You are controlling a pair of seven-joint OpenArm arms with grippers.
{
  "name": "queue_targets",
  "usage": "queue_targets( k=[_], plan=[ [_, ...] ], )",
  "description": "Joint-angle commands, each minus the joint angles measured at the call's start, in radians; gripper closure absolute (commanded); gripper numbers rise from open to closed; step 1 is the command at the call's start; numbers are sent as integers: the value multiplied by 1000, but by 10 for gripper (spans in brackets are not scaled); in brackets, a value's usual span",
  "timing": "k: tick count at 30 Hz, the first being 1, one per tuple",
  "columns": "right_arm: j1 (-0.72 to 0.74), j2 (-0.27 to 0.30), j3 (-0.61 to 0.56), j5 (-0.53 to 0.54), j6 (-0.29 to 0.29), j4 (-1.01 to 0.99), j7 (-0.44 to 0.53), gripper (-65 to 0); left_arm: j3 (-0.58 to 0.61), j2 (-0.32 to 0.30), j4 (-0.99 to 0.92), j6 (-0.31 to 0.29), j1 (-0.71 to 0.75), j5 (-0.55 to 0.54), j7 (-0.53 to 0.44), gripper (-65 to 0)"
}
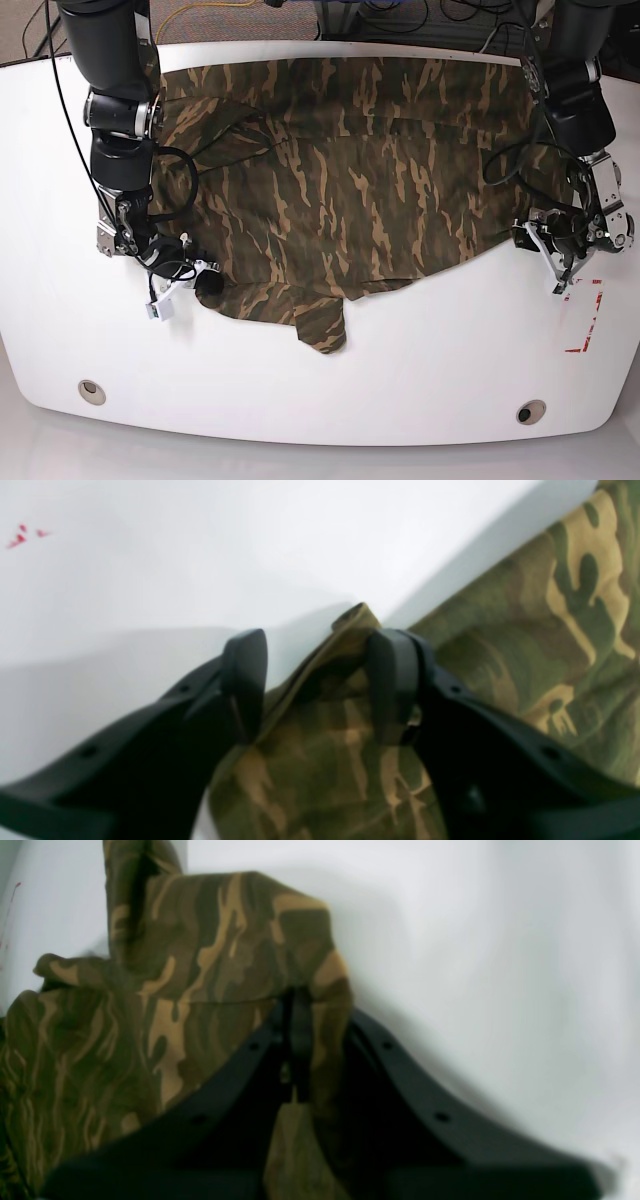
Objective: Layout the t-shirt on the table in an organized manner, then fold the t-shirt properly
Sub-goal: 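Move the left gripper to the hem corner and grasp it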
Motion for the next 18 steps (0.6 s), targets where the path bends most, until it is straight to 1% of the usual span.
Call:
queue_targets(
  k=[1, 2, 3, 6, 11, 18],
  plan=[
    [34, 12, 5, 19, 10, 13, 22, -48, -1, -16, 16, -1, -20, -3, -3, -153],
    [34, 12, 5, 19, 10, 13, 22, -48, -2, -16, 16, -1, -18, -3, -3, -126],
    [34, 12, 5, 19, 10, 13, 22, -48, -2, -16, 18, -1, -18, -3, -3, -86],
    [34, 12, 5, 19, 10, 13, 22, -48, -6, -16, 22, -1, -18, -7, -3, -26],
    [34, 12, 5, 19, 10, 13, 22, -48, -18, -16, 22, -1, -21, -10, -6, -18],
    [33, 12, 5, 18, 10, 13, 20, -48, -148, -16, 44, -1, -28, -11, -6, -17]
  ],
)
